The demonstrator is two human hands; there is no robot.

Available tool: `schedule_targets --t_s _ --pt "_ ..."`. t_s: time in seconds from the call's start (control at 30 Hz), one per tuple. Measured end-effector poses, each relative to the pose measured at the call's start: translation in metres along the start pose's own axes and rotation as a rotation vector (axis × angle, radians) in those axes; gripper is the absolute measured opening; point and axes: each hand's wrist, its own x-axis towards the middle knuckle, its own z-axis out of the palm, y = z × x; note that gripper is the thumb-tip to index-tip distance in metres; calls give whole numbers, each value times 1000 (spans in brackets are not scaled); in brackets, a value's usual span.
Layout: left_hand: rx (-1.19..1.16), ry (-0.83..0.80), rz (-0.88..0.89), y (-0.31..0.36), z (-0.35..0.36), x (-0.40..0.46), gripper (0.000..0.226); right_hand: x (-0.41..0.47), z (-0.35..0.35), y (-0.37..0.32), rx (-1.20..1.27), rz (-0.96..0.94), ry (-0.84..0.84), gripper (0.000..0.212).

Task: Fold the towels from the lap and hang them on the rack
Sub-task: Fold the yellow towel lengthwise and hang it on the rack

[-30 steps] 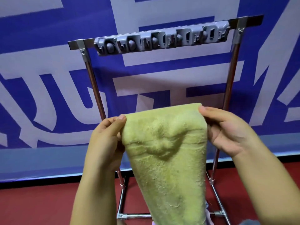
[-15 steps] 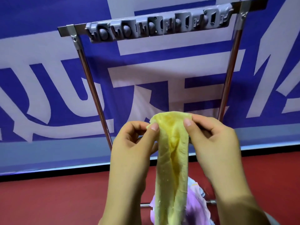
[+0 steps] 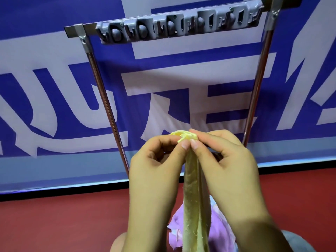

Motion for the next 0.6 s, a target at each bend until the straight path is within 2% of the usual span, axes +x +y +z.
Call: schedule_targets --t_s 0.27,0.43,0.6 --pt "-70 12 13 0 4 -7 11 -1 2 5 -91 -61 63 20" --pt "-58 16 26 -1 3 -8 15 -2 2 9 -171 -100 31 28" --pt "-113 -90 30 1 3 -11 19 0 -1 12 -154 -91 76 32"
